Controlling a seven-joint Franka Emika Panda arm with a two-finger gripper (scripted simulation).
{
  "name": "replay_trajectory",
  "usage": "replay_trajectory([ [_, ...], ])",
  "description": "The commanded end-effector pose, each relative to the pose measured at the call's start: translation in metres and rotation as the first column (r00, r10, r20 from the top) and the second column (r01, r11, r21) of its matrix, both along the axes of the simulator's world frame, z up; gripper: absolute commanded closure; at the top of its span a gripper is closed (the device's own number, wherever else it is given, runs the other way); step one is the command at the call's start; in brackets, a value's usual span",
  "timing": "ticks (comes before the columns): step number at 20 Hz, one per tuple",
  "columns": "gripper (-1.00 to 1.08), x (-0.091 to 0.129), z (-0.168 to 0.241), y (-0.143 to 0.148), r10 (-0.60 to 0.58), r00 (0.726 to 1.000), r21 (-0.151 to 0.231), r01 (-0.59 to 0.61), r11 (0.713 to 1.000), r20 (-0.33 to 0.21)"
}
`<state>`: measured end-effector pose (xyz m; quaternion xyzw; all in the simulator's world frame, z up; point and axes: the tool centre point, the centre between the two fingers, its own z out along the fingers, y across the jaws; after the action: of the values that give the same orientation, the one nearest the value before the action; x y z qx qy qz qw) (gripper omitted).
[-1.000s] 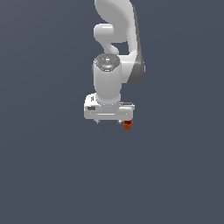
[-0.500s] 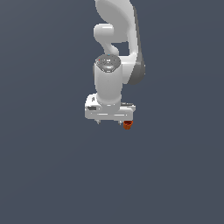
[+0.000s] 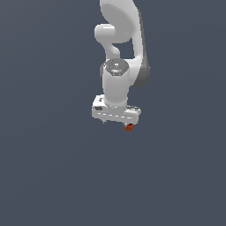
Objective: Pick up the object and move it to a goal position.
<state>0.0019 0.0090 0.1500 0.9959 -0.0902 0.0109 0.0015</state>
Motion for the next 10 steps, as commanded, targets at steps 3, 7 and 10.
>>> replay_trajectory([
  [3, -0.92, -0.008, -0.010, 0.015, -0.088, 0.996, 0.004, 0.088, 0.996, -0.003],
  [7, -0.92, -0.017, -0.020, 0.029, -0.174, 0.985, 0.007, 0.174, 0.985, -0.007],
  [10, -0.92, -0.024, -0.028, 0.039, -0.238, 0.971, 0.008, 0.238, 0.971, -0.010],
])
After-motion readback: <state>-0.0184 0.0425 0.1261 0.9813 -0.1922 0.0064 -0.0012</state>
